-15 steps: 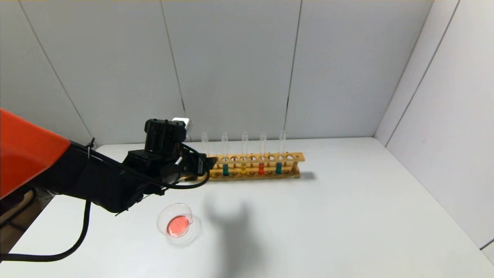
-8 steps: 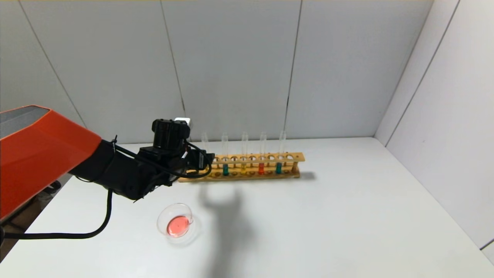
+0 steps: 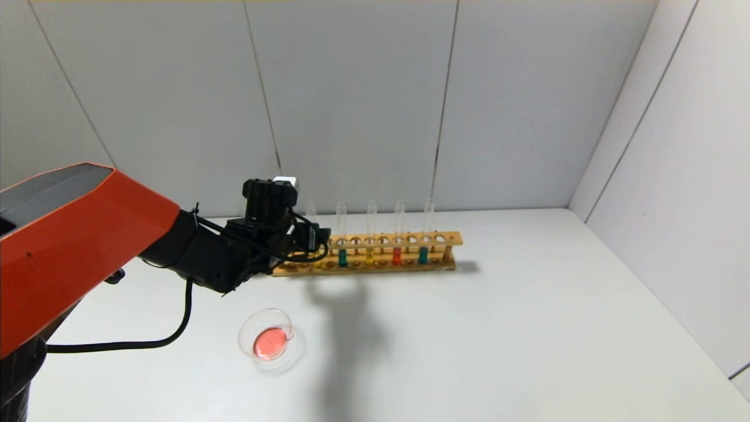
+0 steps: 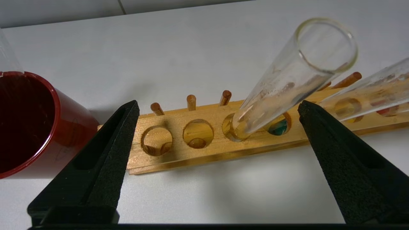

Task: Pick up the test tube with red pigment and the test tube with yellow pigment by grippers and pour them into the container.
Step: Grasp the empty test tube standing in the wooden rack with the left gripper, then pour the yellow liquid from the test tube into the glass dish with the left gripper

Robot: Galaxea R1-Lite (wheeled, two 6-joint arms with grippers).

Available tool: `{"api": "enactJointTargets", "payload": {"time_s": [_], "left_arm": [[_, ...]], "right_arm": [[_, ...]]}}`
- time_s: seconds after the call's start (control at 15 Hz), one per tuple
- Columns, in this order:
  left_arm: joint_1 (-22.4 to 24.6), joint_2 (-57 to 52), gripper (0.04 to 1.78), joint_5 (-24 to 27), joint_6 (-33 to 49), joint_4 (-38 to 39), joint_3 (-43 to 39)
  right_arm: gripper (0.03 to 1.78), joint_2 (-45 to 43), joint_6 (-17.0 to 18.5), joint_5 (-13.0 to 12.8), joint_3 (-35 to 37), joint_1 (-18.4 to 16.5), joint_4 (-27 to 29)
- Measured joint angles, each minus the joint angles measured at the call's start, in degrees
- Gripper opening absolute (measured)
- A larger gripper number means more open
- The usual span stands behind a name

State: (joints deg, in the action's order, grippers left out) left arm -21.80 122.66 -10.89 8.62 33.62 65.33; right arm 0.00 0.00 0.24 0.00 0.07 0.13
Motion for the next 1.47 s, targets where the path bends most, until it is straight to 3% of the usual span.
{"api": "enactJointTargets", "payload": {"time_s": [0.2, 0.4, 0.53, 0.8, 0.93, 1.47], "left_arm": [[-0.11, 0.60, 1.73, -0.02, -0.82, 0.02, 0.88], [-0.11, 1.32, 1.53, -0.09, -1.55, 0.11, 1.60], [-0.16, 1.51, 1.27, -0.11, -1.62, 0.15, 1.69], [-0.41, 1.93, 0.55, 0.00, -1.77, 0.30, 1.80], [-0.74, 2.21, 0.32, 0.06, -1.79, 0.41, 1.97], [-1.16, 1.89, 0.30, -0.11, -3.66, 0.00, 3.11]], "right_arm": [[1.75, 0.00, 0.00, 0.00, 0.00, 0.00, 0.00], [1.75, 0.00, 0.00, 0.00, 0.00, 0.00, 0.00], [1.75, 0.00, 0.00, -0.02, 0.00, 0.00, 0.02], [1.75, 0.00, 0.00, -0.02, 0.00, 0.00, 0.02], [1.75, 0.00, 0.00, 0.00, 0.00, 0.00, 0.02], [1.75, 0.00, 0.00, 0.00, 0.00, -0.02, 0.00]]}}
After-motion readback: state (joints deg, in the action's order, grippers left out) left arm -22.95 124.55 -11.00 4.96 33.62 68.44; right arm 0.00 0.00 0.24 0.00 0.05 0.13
